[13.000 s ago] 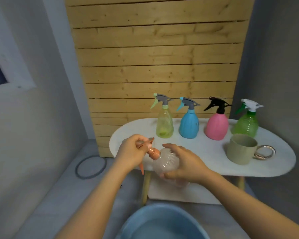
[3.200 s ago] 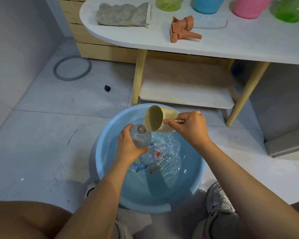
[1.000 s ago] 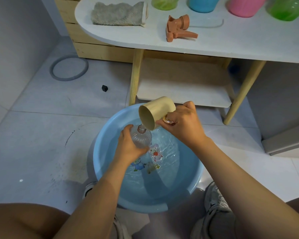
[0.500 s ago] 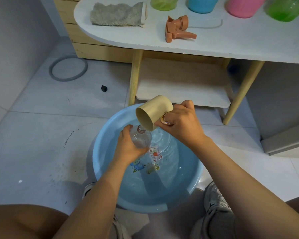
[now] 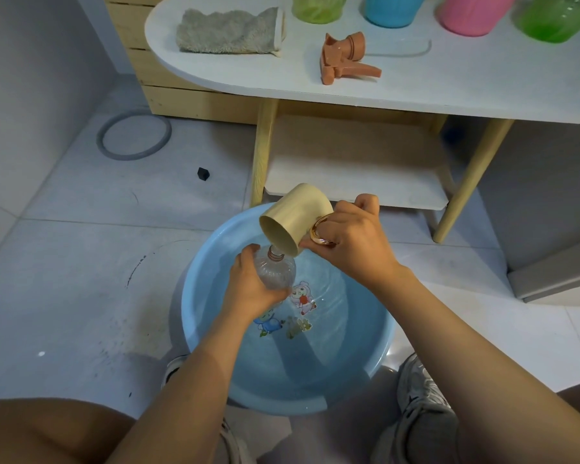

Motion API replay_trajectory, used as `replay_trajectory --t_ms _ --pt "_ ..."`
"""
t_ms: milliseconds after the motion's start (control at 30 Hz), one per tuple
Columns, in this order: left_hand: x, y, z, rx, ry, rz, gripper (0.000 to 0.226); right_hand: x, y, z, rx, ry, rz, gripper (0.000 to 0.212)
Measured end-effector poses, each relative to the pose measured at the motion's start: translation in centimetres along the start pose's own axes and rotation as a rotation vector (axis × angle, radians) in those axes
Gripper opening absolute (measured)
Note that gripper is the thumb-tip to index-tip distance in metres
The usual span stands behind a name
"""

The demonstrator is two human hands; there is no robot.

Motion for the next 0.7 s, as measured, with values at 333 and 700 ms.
replay_trajectory --t_ms 333,700 --pt "0.1 0.3 0.3 -0.018 0.061 -0.038 0.105 -0.2 0.4 -0.7 0.209 -0.105 0.046 0.046" --pt "-0.8 0.3 1.3 -0.057 0.126 -0.039 0.093 3.3 4.4 -3.6 0.802 -0.027 0.549 0.047"
Point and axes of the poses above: each hand's wrist, its own y-axis away from the middle knuckle, its own x-axis out of the palm, z = x × y, the point moved 1 cm from there along -y, towards the middle knuckle, and after that the axes turned 6 degrees about -y, right-handed, at the moved point
